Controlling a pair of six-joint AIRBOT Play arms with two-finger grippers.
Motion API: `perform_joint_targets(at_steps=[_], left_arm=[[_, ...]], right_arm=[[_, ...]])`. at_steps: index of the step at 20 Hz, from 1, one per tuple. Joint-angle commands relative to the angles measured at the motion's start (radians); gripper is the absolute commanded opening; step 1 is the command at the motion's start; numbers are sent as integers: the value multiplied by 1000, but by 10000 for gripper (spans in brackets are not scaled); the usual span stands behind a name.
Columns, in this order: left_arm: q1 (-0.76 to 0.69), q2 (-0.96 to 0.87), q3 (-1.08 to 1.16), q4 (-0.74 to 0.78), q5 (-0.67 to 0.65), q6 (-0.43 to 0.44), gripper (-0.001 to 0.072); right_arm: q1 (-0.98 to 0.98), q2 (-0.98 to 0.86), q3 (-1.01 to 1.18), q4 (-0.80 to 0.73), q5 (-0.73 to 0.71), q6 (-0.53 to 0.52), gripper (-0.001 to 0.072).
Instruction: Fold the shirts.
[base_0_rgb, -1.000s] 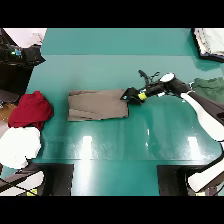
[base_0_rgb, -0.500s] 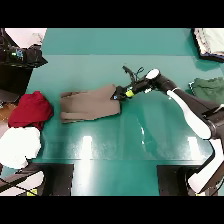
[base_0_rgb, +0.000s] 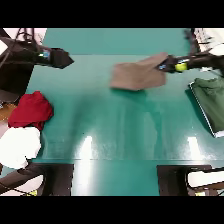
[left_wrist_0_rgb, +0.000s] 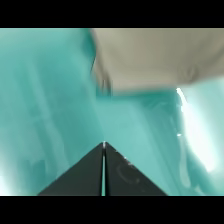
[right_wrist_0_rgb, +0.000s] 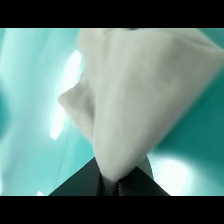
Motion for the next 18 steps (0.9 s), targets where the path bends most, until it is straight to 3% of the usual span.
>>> perform_joint_targets(at_steps=[1,6,11,18], left_arm=[[-129,-1,0,0,137,-1,24],[-208,-1,0,0,171,-1,24],[-209,-1,0,0,173,-2,24],[-209,-2,0,0,171,-2,25]], right_arm=[[-231,53,2,-55,2,14,18],[-472,53,2,-31,-78,14,17],[-586,50,44,50,-108,2,16],[-626,51,286,101,67,3,16]])
